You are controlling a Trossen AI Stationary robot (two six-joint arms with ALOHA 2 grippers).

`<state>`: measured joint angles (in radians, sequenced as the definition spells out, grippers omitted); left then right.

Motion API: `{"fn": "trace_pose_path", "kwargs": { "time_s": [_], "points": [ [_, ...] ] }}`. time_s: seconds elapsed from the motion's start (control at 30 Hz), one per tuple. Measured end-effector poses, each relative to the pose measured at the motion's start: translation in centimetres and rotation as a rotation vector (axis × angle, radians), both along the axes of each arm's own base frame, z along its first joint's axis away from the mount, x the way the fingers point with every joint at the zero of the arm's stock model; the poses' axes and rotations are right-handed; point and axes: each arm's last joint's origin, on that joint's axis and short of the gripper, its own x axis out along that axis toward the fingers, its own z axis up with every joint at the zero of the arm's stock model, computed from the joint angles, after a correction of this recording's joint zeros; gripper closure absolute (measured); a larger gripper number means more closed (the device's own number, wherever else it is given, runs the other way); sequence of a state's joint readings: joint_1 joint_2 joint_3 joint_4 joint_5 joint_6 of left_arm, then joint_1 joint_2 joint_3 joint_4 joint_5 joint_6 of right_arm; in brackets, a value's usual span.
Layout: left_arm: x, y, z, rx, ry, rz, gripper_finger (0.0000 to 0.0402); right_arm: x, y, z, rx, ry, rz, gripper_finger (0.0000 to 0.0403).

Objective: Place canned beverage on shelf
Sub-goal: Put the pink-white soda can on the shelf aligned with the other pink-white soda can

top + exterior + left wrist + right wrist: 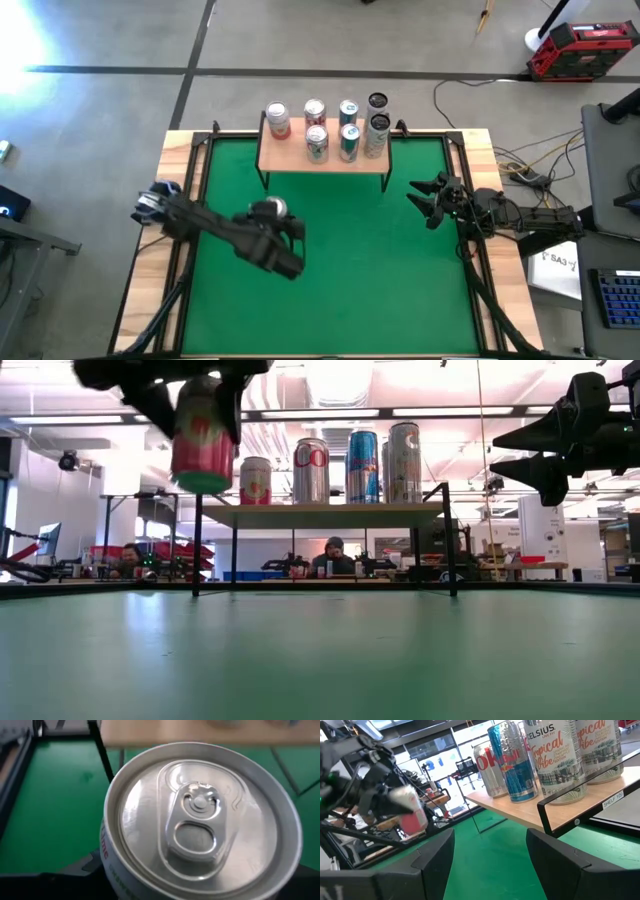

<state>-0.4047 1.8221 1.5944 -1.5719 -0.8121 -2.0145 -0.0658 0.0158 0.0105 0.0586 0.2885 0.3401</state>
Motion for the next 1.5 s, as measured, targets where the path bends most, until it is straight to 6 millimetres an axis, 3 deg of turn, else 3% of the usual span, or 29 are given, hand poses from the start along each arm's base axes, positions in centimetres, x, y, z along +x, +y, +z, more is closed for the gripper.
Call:
{"fn": "trace_pose_path", "kwargs": {
  "time_s": [0.23,0.43,0.93,1.5],
  "points": [
    [-0.9,4.2,3.5,0.114,-0.023,-0.026,0.0127,0.0,0.0,0.0,0.000,0.000,0.000,0.0165],
    [-0.3,7.5,4.5,0.186,0.008,-0.024,0.0127,0.0,0.0,0.0,0.000,-0.001,0.000,0.0165],
    [1.1,14.9,4.5,0.153,0.038,0.092,0.0127,0.0,0.0,0.0,0.000,0.000,0.000,0.0165],
    [1.2,19.6,3.6,0.098,0.032,0.151,0.0113,0.0,0.0,0.0,0.000,0.000,0.000,0.0165]
  ]
}}
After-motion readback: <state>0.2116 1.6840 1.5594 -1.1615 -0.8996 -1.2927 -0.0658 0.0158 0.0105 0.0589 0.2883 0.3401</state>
